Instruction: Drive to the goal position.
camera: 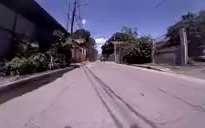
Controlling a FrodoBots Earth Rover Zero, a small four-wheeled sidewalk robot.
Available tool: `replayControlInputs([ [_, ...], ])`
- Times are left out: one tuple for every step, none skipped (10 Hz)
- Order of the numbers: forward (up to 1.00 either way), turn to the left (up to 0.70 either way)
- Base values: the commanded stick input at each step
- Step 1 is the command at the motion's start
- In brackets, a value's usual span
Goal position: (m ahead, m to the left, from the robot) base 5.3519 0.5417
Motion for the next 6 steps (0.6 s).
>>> replayControlInputs([
  [1.00, 0.00],
  [1.00, 0.00],
  [1.00, 0.00],
  [1.00, 0.00],
  [1.00, 0.00],
  [1.00, 0.00],
])
